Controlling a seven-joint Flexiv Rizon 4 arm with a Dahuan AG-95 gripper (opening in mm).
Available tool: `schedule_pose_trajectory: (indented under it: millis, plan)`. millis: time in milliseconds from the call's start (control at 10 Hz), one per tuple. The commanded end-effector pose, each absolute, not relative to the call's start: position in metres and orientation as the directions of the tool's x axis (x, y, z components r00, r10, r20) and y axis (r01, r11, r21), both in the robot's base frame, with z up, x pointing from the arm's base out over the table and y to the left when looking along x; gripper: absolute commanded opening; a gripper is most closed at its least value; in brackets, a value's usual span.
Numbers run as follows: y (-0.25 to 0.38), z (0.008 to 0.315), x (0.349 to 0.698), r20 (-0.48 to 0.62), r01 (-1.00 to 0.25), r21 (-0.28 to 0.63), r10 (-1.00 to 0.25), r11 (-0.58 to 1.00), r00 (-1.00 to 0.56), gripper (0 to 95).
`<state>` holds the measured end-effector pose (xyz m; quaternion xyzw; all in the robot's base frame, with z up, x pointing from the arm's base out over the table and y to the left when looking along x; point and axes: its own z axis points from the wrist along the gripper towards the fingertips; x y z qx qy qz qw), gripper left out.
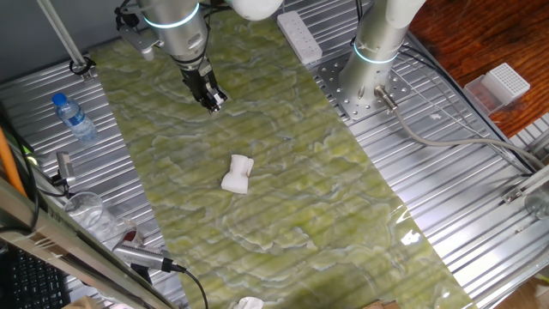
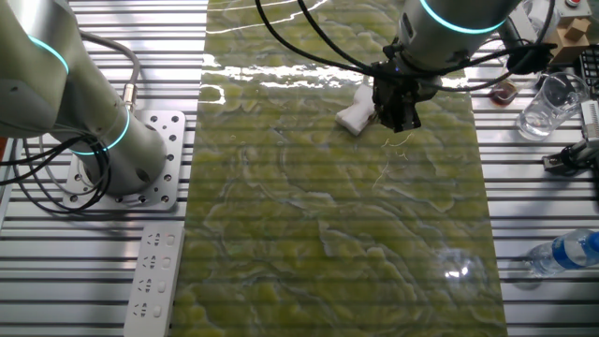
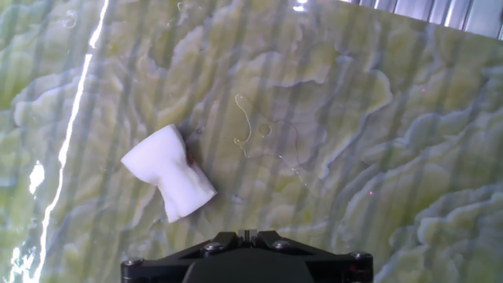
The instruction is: Clean the tabletop with a sponge
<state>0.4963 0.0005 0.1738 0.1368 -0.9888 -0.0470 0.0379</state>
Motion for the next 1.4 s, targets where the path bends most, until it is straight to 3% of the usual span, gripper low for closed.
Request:
schedule_pose_trajectory:
  millis: [100, 1400]
  plan:
    - [0.0006, 0.1733, 0.4966, 0.068, -0.310, 0.097, -0.317, 0.946, -0.946, 0.0]
    - [0.0001, 0.1720, 0.4954, 0.056, -0.265, 0.056, -0.268, 0.963, -0.962, 0.0]
